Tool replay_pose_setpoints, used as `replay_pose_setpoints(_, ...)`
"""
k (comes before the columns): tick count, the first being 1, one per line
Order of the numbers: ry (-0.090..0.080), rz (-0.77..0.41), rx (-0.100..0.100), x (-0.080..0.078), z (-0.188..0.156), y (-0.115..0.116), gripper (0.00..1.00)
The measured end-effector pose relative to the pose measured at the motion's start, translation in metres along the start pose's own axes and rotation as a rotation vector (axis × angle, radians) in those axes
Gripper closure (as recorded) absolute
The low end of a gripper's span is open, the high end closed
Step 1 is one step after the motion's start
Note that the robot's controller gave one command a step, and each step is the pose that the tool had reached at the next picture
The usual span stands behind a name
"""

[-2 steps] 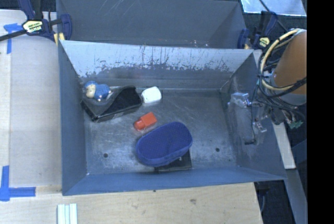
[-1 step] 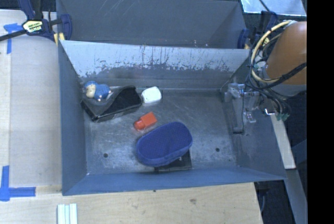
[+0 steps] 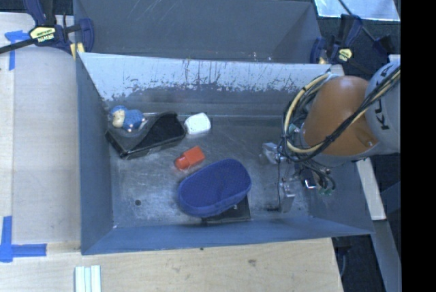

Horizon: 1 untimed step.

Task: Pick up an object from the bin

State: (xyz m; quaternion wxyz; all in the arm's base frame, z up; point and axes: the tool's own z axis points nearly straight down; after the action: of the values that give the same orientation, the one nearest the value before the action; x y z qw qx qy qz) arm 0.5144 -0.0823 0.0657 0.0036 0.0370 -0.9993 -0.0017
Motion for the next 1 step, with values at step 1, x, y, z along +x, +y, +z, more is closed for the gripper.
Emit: replay_pose_setpoints(1,-0.013,-0.095,0.000,-0.0106,-0.0217,0.1100,0.00)
